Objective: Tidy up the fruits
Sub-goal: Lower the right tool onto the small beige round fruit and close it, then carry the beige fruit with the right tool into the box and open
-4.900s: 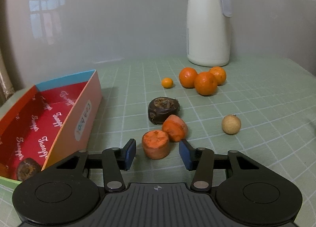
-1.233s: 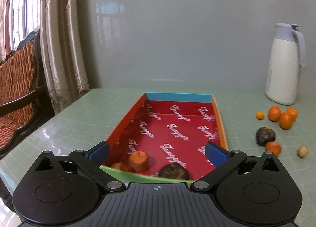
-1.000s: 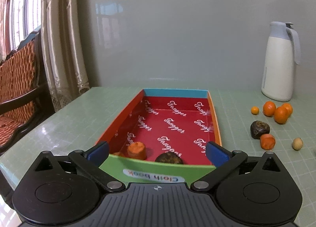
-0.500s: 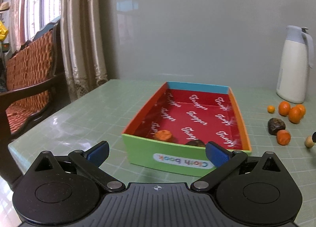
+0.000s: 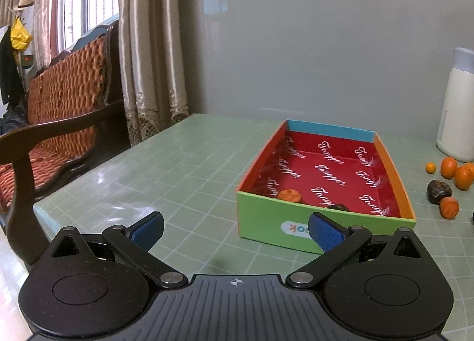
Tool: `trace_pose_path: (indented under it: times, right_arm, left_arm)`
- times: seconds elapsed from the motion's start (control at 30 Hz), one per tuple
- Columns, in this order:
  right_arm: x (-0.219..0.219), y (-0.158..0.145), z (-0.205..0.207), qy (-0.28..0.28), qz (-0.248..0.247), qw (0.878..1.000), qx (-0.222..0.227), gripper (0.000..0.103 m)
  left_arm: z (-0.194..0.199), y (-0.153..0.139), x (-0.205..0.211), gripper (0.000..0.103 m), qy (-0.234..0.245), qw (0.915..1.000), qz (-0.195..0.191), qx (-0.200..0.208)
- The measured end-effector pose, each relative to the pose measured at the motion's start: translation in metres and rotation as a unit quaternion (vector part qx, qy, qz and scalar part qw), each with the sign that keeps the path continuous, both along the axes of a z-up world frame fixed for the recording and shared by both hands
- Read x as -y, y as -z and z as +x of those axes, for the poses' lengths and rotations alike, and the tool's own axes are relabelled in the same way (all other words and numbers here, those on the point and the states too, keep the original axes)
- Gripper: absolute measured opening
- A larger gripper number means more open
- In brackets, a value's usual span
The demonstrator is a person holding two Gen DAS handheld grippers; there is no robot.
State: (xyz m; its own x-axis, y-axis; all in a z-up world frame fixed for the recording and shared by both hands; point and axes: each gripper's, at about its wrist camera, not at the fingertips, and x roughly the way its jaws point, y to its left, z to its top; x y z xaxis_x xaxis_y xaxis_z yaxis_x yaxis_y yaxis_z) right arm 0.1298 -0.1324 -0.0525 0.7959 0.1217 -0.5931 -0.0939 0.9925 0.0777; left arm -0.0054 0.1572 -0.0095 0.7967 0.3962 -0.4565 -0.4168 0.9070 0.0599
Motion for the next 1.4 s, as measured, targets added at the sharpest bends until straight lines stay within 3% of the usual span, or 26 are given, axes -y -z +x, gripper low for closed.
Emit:
trace_pose_path:
  times: [0.1, 0.6, 0.87, 1.4]
  right_arm:
    - [-0.005, 0.001, 0.0, -0.006, -0.014, 1.0, 0.003, 0.027]
    - [-0.016, -0.018, -0.017, -0.044, 0.016, 0.998, 0.052, 0.027]
    - [-0.051, -0.041, -0.028, -0.11, 0.044, 0.99, 0.082, 0.027]
    - [-0.131, -0.054, -0.025, -0.222, 0.061, 0.97, 0.078, 0.027]
  left_arm:
    - [-0.001, 0.0, -0.002, 0.103, -0.002, 1.0, -0.001, -0.002]
    - [-0.015, -0.001, -0.022, 0.103, -0.033, 0.9994, -0.004, 0.001]
    - [-0.027, 0.004, -0.042, 0.103, -0.059, 0.9982, -0.007, -0.007]
    - [-0.033, 0.015, -0.068, 0.103, -0.085, 0.9957, -0.028, -0.023]
